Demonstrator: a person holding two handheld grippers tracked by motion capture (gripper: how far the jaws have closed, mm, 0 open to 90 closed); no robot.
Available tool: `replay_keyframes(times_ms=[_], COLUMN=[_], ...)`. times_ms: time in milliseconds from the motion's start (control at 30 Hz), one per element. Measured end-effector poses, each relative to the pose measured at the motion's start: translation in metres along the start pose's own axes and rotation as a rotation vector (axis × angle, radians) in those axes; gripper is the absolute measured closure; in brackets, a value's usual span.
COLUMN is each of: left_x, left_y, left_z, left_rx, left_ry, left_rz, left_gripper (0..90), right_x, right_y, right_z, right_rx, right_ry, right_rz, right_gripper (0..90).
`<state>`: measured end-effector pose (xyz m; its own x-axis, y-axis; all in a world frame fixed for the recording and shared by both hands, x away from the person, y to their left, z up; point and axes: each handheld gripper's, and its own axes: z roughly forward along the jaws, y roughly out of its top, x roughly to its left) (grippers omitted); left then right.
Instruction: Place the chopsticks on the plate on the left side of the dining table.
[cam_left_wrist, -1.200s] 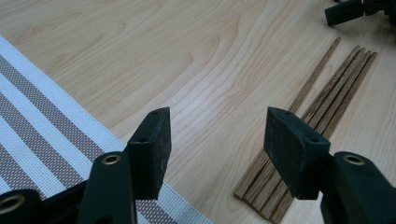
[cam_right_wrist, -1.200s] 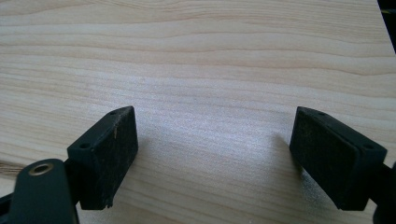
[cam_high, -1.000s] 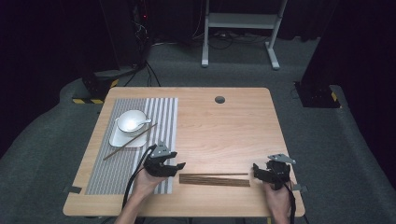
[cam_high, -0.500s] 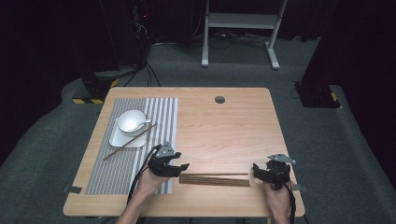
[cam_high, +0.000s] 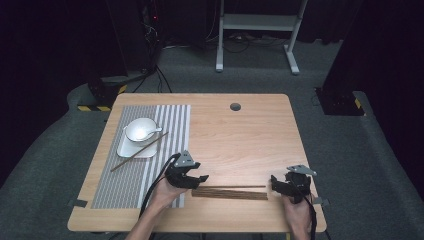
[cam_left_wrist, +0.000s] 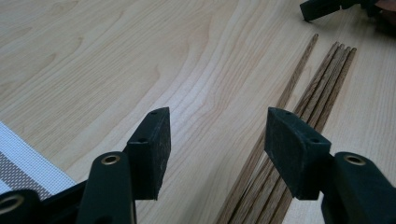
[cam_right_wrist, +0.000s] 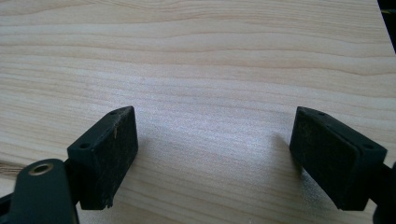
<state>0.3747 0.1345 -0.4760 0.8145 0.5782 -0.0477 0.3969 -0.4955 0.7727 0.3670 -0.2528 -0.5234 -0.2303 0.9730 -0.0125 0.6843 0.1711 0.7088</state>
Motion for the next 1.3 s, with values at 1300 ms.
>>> replay_keyframes(times_ms=[1300], left_x=[-0.015], left_y=[0.022], left_z=[0.024], left_rx=[0.005], left_ry=[-0.084], left_rz=[0.074], left_gripper=[50.9], right_x=[0.000], right_y=[0.000], right_z=[0.000], right_rx=[-0.001], right_ry=[0.000], right_rz=[-0.002], right_gripper=[14.7])
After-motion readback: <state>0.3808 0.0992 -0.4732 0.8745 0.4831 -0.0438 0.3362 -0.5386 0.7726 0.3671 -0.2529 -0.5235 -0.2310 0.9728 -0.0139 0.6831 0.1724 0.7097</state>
